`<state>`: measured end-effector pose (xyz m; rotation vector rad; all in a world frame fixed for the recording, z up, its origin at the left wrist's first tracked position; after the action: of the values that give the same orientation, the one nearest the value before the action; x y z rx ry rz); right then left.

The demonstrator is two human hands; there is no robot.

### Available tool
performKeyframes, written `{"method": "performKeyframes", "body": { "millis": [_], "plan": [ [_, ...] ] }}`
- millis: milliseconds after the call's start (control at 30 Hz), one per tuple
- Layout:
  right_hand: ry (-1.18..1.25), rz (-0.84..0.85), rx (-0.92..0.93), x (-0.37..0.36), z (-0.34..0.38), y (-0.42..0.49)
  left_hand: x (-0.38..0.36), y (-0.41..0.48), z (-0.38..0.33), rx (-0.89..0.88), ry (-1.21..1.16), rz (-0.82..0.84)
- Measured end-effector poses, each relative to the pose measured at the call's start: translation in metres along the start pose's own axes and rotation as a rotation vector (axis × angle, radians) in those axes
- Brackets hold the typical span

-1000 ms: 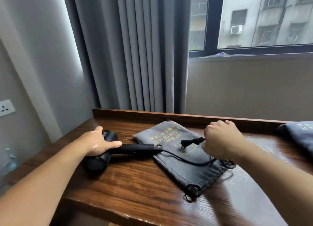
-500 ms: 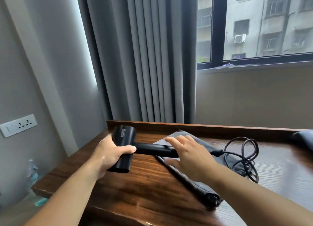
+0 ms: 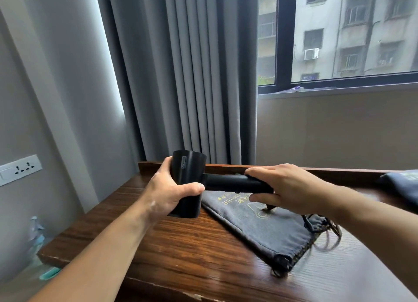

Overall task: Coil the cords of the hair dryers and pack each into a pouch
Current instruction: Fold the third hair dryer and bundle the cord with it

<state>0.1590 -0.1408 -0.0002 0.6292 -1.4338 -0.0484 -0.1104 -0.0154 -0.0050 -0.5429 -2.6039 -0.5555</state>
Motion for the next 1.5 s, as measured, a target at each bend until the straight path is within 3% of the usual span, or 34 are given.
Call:
{"method": "performKeyframes", "body": {
  "millis": [167, 300, 533, 800, 900, 1100, 1167, 1333, 1500],
  "plan": [
    [0.019, -0.035, -0.026, 0.011, -0.004, -0.005, -0.008, 0.0, -0.011, -0.046, -0.042, -0.031],
    [0.02, -0.208, -0.1, 0.005, -0.006, -0.012, -0.023, -0.004, -0.016, -0.064, -0.166, -0.199],
    [0.099, -0.483, -0.314, -0.029, 0.015, -0.016, -0.07, -0.005, -0.027, 0.112, -0.54, -0.436],
    [0.278, -0.5, -0.402, -0.044, 0.036, -0.017, -0.108, -0.006, -0.035, 0.251, -0.779, -0.535],
    [0.435, -0.491, -0.426, -0.047, 0.031, -0.016, -0.11, -0.005, -0.038, 0.261, -1.019, -0.382],
    [0.658, -0.606, -0.446, -0.028, -0.004, -0.029, -0.083, -0.012, -0.013, 0.338, -1.305, 0.466],
    [0.65, -0.607, -0.441, -0.021, -0.018, -0.031, -0.071, -0.012, -0.014, 0.377, -1.319, 0.646],
    [0.344, -0.512, -0.24, -0.015, -0.03, -0.033, -0.069, -0.011, -0.024, 0.533, -1.047, 0.757],
    [0.291, -0.425, -0.289, -0.011, -0.044, -0.042, -0.075, -0.008, -0.007, 0.386, -0.98, 0.739]
  ]
}}
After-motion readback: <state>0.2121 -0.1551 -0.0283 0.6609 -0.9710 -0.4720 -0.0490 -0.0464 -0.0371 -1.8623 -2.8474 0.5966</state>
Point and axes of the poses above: each hand's wrist, its own y-axis towards the middle knuckle, its own x-axis out of the back of the hand, z = x × y, the point moved 1 cm from there along y, towards the middle knuckle, and after that the axes turned 4 degrees about y, right-handed, at the moved point
